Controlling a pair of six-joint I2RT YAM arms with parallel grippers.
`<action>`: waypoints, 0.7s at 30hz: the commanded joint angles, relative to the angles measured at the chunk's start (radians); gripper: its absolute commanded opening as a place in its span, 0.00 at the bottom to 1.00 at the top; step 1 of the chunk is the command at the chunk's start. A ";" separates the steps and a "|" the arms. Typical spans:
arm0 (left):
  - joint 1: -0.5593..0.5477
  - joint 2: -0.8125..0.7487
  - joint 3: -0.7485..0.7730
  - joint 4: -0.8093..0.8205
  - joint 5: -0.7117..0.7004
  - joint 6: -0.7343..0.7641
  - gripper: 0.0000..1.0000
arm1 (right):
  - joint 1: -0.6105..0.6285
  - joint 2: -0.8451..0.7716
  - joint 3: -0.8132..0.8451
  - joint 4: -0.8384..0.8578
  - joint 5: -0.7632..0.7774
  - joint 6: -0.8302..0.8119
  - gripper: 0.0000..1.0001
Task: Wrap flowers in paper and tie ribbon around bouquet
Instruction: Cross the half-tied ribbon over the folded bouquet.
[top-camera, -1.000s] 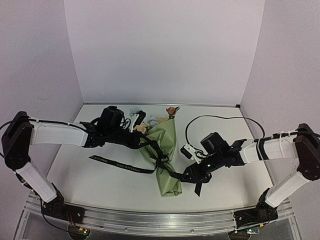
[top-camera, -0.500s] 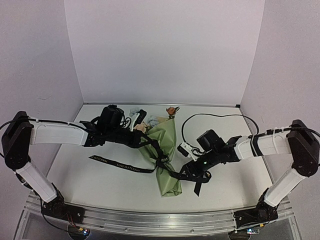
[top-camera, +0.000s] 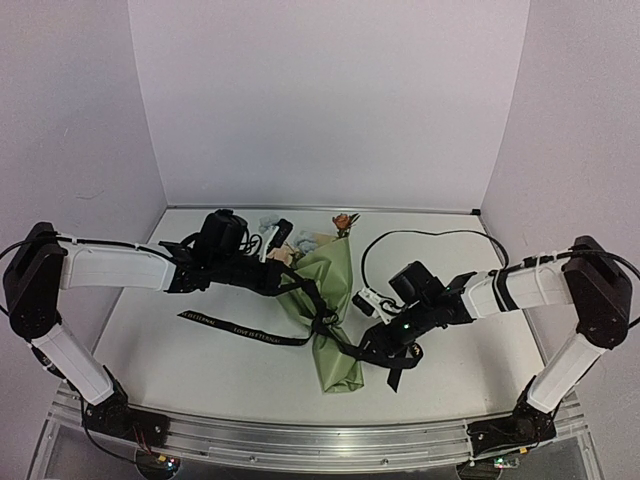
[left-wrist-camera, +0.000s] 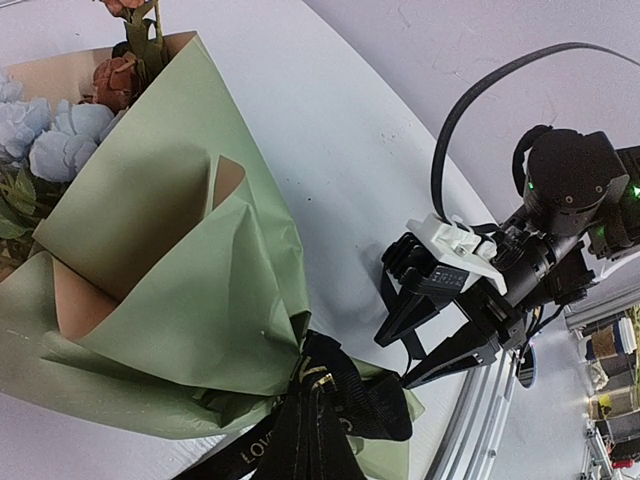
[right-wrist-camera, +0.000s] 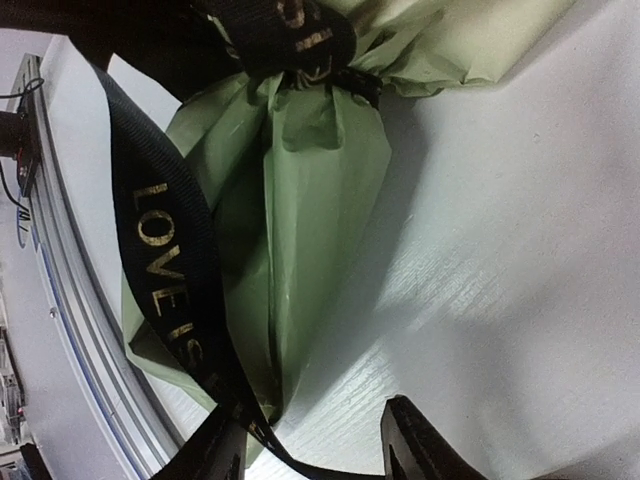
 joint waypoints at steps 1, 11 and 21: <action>0.006 -0.004 0.045 0.012 0.013 0.014 0.00 | -0.004 -0.049 -0.001 0.010 -0.008 0.039 0.36; 0.011 -0.012 0.038 0.014 0.014 0.013 0.00 | -0.004 -0.103 -0.023 0.009 -0.006 0.071 0.27; 0.015 -0.010 0.033 0.025 0.025 0.009 0.00 | -0.004 -0.102 -0.035 0.008 -0.024 0.088 0.19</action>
